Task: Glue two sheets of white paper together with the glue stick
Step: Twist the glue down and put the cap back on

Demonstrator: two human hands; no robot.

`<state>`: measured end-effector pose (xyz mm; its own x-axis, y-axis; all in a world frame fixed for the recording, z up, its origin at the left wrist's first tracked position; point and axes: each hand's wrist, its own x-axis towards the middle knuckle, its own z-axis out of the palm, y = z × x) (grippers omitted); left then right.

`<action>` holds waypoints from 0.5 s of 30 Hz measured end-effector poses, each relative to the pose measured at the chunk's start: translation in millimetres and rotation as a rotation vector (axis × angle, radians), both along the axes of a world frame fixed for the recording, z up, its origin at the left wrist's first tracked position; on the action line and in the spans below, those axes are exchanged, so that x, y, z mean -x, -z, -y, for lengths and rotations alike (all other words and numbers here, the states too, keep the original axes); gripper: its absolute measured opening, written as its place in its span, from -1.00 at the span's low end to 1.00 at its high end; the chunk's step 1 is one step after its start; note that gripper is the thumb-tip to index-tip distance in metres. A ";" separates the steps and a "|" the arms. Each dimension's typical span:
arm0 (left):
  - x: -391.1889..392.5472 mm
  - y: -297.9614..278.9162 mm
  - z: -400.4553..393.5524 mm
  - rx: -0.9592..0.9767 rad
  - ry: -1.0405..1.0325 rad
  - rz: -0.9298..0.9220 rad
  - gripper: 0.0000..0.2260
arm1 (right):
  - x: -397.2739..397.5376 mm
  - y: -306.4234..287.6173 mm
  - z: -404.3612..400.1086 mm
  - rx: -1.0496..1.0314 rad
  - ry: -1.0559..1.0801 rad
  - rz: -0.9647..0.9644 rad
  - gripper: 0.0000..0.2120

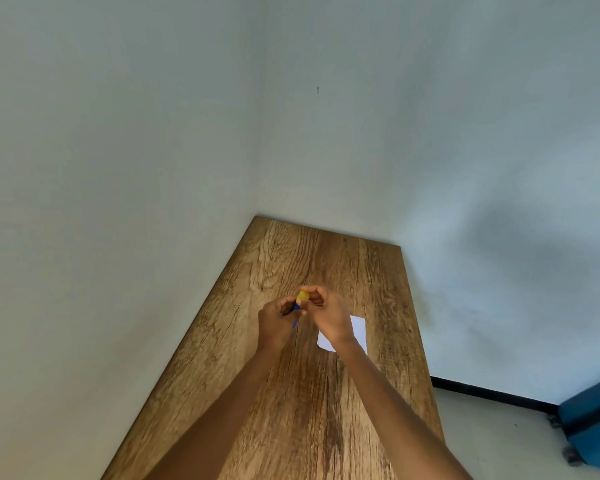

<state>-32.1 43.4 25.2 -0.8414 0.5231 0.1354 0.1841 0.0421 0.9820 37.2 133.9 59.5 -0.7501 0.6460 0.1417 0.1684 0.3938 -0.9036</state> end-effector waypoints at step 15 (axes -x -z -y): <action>9.4 16.4 -15.3 0.015 0.053 0.057 -0.77 | -14.8 44.3 -10.2 -0.106 -0.056 0.198 -0.68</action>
